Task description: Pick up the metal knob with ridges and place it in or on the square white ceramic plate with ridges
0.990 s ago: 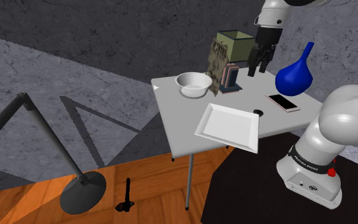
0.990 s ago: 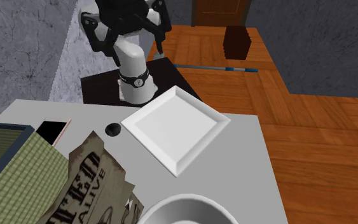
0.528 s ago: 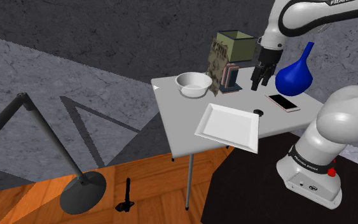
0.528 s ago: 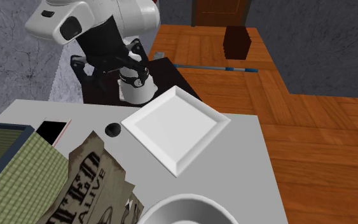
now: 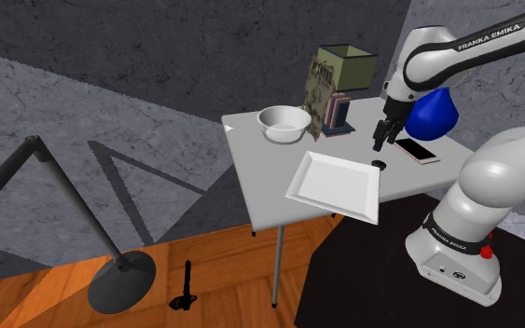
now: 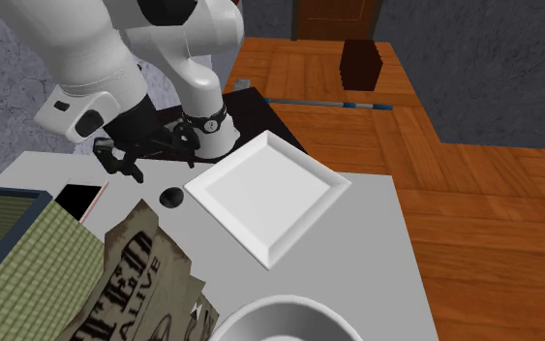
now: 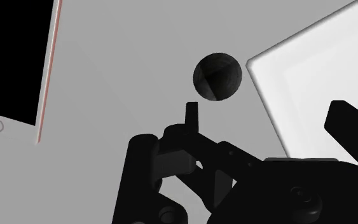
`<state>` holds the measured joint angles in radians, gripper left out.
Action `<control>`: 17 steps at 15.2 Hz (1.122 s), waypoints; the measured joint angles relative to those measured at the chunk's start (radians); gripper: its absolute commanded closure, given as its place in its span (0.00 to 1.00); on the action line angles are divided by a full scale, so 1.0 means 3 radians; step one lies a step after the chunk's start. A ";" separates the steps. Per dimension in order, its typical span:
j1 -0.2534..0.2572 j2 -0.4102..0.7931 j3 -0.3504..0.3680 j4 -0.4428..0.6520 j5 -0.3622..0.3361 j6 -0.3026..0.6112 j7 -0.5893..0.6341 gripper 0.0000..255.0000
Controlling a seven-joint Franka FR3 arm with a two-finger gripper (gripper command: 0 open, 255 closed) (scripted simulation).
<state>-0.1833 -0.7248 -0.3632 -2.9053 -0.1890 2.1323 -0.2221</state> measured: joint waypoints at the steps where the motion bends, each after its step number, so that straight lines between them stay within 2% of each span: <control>1: -0.0027 0.0115 -0.0068 -0.0037 -0.0046 0.0158 -0.0052 0.00; 3: -0.0079 0.0170 -0.0132 -0.0091 -0.0104 0.0276 -0.0111 0.00; 9: -0.0064 0.0475 -0.0238 -0.0230 -0.0147 0.0718 -0.0154 0.00; 16: -0.0050 0.0535 -0.0248 -0.0261 -0.0147 0.0812 -0.0150 0.00; 17: -0.0050 0.0535 -0.0248 -0.0261 -0.0147 0.0812 -0.0150 1.00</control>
<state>-0.1984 -0.5644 -0.4377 -2.9836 -0.2331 2.3760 -0.2671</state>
